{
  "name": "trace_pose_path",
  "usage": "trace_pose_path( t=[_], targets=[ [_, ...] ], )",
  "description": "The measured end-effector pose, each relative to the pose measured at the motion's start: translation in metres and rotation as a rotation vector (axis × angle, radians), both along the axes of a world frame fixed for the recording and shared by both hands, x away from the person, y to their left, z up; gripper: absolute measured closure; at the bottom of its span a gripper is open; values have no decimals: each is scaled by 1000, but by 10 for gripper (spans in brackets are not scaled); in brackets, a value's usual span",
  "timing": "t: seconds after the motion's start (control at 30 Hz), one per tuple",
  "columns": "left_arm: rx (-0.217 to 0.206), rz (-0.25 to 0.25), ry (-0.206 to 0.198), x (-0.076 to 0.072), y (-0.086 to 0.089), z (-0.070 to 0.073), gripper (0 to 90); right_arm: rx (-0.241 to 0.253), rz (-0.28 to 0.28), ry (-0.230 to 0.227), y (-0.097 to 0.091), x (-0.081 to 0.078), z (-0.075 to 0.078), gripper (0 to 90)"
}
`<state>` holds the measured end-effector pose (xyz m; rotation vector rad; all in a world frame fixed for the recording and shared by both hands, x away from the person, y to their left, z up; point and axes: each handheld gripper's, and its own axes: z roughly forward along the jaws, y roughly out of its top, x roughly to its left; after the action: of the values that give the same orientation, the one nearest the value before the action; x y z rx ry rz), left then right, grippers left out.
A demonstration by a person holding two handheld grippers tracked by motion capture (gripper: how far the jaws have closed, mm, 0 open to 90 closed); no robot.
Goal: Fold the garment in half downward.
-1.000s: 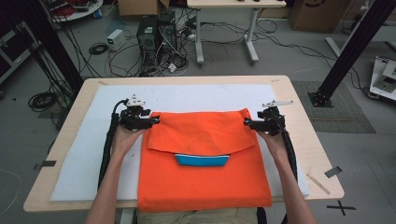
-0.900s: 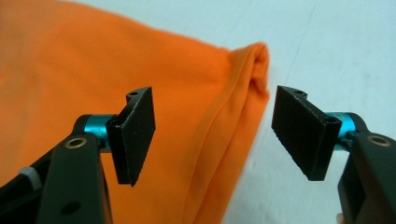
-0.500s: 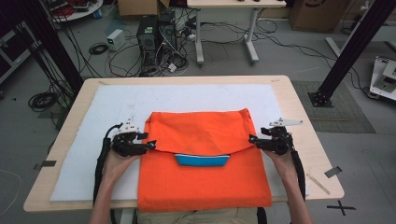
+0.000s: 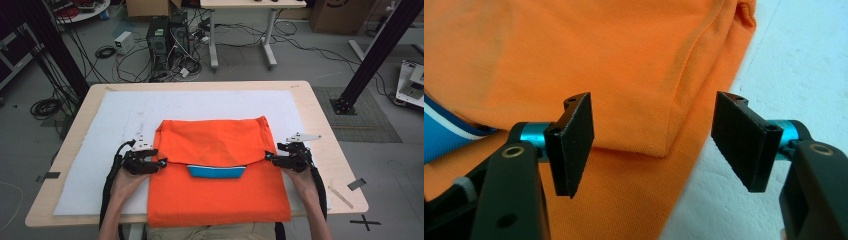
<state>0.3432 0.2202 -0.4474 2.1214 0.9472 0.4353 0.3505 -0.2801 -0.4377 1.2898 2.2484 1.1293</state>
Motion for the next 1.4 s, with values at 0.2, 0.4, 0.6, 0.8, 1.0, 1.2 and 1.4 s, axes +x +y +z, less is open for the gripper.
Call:
trace_pose_path(
  t=[0.2, 0.4, 0.6, 0.8, 1.0, 1.2, 1.4],
  targets=[
    [2, 21, -3, 0, -4, 1, 584, 0, 8, -3, 1, -1, -1, 350],
    [26, 26, -19, -3, -7, 2, 746, -11, 54, 2, -2, -4, 0, 410],
    [9, 31, -31, -4, -8, 2, 820, -77, 90, 0, 3, -5, -3, 454],
    [6, 32, -32, -4, -8, 2, 823, -123, 58, -9, 8, -1, -6, 523],
    [-4, 31, -47, -6, -7, 4, 823, -152, 61, -3, 10, 1, -9, 690],
    [-22, 32, -62, -9, -5, 8, 824, -150, 53, -17, 10, -3, -7, 834],
    [-41, 21, -73, -14, -2, 15, 827, -129, 53, -32, 7, -7, 0, 865]
  ],
)
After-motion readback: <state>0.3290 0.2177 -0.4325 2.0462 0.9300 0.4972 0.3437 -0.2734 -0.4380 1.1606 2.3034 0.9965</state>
